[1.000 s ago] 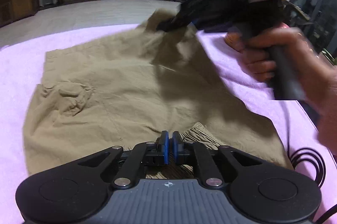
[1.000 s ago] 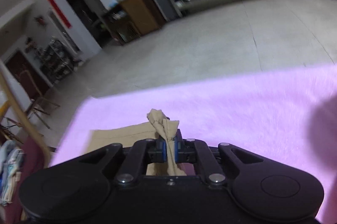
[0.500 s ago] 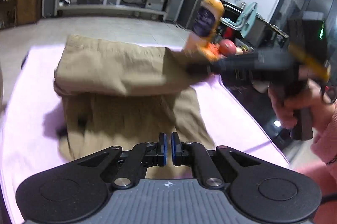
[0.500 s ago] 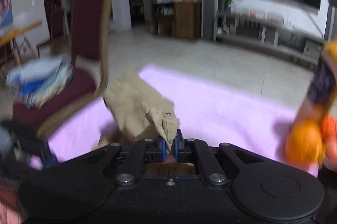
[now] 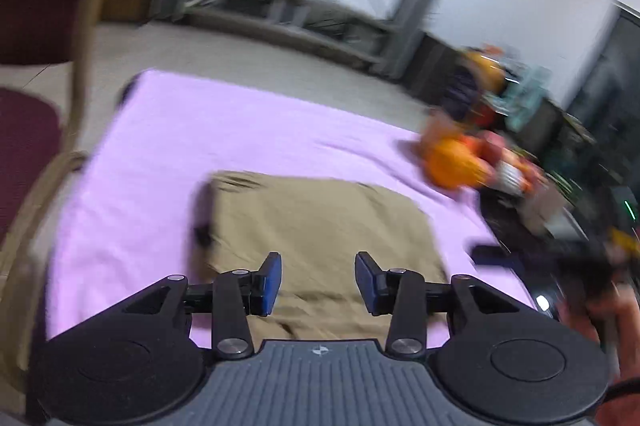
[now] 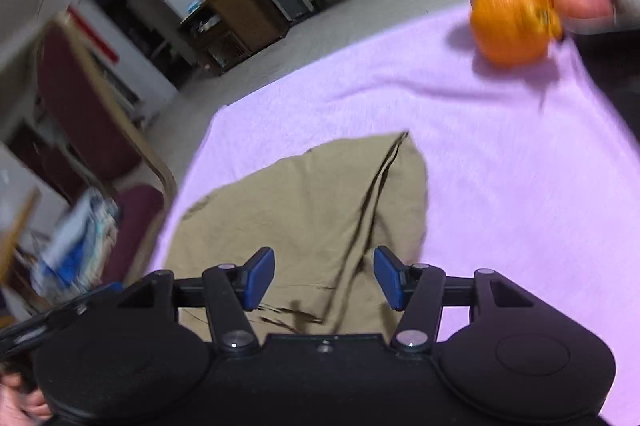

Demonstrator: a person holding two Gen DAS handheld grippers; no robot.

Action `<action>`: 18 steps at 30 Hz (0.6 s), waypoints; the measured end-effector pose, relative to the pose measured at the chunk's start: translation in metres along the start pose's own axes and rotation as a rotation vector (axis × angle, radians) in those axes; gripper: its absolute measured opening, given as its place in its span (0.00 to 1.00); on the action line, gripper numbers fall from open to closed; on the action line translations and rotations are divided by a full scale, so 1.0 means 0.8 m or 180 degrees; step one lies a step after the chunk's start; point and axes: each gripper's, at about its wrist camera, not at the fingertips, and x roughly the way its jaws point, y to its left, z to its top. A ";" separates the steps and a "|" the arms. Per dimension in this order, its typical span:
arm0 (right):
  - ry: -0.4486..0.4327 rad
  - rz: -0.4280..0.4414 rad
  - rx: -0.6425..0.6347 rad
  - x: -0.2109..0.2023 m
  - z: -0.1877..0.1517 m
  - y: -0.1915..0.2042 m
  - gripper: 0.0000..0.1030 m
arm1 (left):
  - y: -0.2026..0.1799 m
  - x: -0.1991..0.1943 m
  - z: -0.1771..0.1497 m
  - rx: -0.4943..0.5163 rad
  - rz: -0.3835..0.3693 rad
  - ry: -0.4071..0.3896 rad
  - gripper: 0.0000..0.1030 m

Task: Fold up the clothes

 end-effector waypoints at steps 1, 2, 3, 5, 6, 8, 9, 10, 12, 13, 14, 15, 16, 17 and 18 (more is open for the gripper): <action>0.0030 0.0029 0.0096 0.005 -0.001 -0.003 0.52 | 0.010 0.008 0.011 -0.0091 0.0056 0.0046 0.40; 0.0059 0.0058 0.0192 0.009 -0.002 -0.006 0.52 | 0.020 0.016 0.021 -0.0181 0.0112 0.0093 0.42; 0.0089 0.0087 0.0288 0.014 -0.003 -0.010 0.52 | 0.030 0.023 0.025 -0.0255 0.0132 0.0131 0.46; 0.0150 0.0182 0.0480 0.020 -0.005 -0.014 0.53 | 0.051 0.036 0.018 -0.0498 0.0051 0.0233 0.47; 0.0180 0.0229 0.0568 0.021 -0.007 -0.016 0.54 | 0.062 0.043 0.011 -0.0669 -0.0017 0.0309 0.48; 0.0235 0.0272 0.0711 0.027 -0.010 -0.021 0.55 | 0.080 0.057 -0.001 -0.1066 -0.0071 0.0505 0.48; 0.0262 0.0264 0.0754 0.031 -0.011 -0.023 0.56 | 0.084 0.061 -0.004 -0.1153 -0.0060 0.0557 0.48; 0.0281 0.0245 0.0791 0.035 -0.011 -0.025 0.56 | 0.086 0.065 -0.006 -0.1208 -0.0047 0.0595 0.48; 0.0300 0.0201 0.0874 0.041 -0.012 -0.028 0.56 | 0.089 0.069 -0.008 -0.1287 -0.0038 0.0639 0.48; 0.0320 0.0200 0.0925 0.044 -0.012 -0.031 0.56 | 0.089 0.069 -0.008 -0.1301 -0.0047 0.0634 0.48; 0.0345 0.0213 0.0976 0.047 -0.013 -0.033 0.56 | 0.089 0.067 -0.007 -0.1315 -0.0072 0.0613 0.48; 0.0370 0.0224 0.1013 0.050 -0.013 -0.034 0.56 | 0.091 0.062 -0.006 -0.1325 -0.0106 0.0578 0.49; 0.0399 0.0233 0.1031 0.052 -0.014 -0.035 0.56 | 0.092 0.057 -0.005 -0.1333 -0.0142 0.0542 0.50; 0.0427 0.0243 0.1049 0.055 -0.016 -0.035 0.56 | 0.093 0.054 -0.005 -0.1338 -0.0156 0.0505 0.52; 0.0446 0.0247 0.1056 0.057 -0.016 -0.034 0.56 | 0.094 0.052 -0.004 -0.1343 -0.0163 0.0467 0.53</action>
